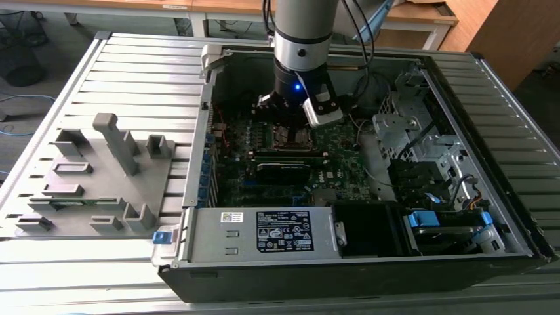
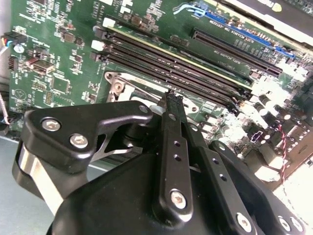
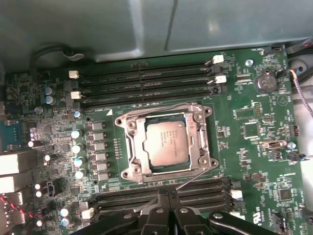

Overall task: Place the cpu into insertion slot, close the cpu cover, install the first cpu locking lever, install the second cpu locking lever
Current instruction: 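Install the second cpu locking lever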

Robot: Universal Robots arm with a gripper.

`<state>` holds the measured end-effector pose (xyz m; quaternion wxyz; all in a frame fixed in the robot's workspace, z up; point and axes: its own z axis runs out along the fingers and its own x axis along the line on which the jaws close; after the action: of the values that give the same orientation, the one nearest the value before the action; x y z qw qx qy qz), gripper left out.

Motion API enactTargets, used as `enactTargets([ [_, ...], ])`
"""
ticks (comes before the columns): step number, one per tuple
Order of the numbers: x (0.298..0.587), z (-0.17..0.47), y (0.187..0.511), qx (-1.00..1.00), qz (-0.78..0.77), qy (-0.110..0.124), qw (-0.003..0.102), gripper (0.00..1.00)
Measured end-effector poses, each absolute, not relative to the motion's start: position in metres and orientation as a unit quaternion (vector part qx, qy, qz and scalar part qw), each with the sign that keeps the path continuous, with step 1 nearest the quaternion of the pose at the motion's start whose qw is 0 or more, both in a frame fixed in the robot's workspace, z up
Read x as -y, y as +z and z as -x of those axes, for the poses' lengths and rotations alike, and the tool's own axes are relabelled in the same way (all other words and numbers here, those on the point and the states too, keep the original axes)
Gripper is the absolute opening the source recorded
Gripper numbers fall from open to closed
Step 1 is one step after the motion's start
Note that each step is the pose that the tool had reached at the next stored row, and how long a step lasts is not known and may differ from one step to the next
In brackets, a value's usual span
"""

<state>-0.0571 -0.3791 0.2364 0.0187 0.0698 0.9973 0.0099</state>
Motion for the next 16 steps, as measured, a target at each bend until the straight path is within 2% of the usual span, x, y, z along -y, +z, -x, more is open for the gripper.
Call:
enactTargets([
  [16,0.379,0.069,0.224,-0.997,-0.07,0.01,0.019,0.11],
])
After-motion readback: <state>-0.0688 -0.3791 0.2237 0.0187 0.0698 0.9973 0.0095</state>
